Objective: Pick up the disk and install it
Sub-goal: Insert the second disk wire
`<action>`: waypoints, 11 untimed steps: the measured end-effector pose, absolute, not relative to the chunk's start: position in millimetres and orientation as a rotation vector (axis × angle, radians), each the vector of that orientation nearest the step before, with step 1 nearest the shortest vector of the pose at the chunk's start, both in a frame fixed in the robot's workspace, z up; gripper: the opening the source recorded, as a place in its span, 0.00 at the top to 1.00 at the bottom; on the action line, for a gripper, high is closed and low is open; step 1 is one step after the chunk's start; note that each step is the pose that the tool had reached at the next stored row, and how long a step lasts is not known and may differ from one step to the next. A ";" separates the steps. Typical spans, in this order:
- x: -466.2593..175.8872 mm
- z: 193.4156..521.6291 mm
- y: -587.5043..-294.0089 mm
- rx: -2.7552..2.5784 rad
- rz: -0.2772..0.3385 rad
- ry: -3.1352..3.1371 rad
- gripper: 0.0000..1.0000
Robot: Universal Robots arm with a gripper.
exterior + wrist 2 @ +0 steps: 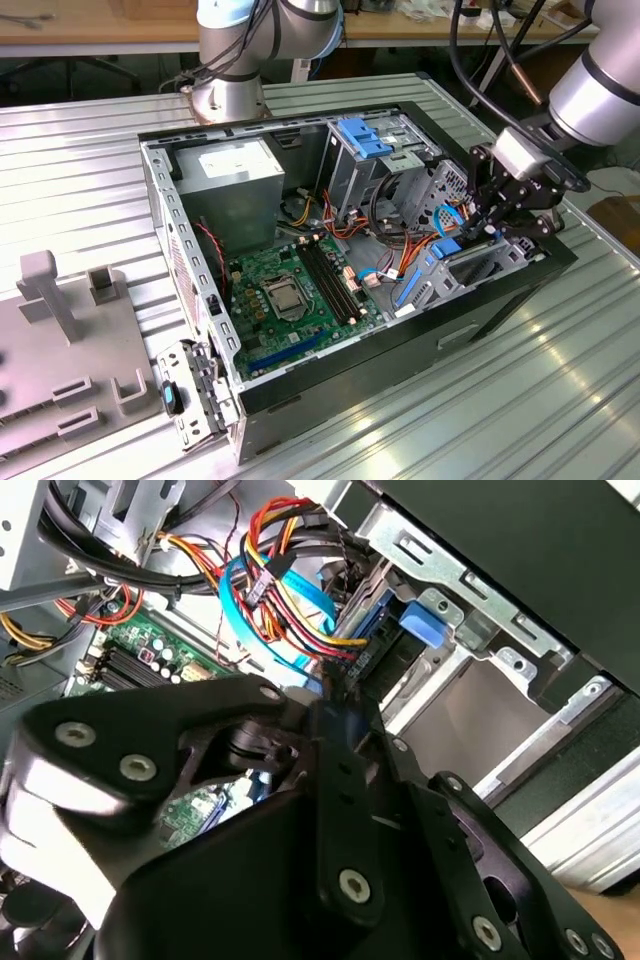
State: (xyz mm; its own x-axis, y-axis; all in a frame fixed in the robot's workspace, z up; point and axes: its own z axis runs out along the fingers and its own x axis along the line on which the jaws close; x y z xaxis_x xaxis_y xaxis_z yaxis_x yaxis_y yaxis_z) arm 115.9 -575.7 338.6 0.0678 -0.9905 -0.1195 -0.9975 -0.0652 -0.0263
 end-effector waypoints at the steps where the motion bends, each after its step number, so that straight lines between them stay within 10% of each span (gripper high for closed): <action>1: 115.8 341.0 -575.7 -2.220 0.105 2.076 0.76; 11: 115.8 354.5 -575.7 -2.219 0.104 2.076 0.78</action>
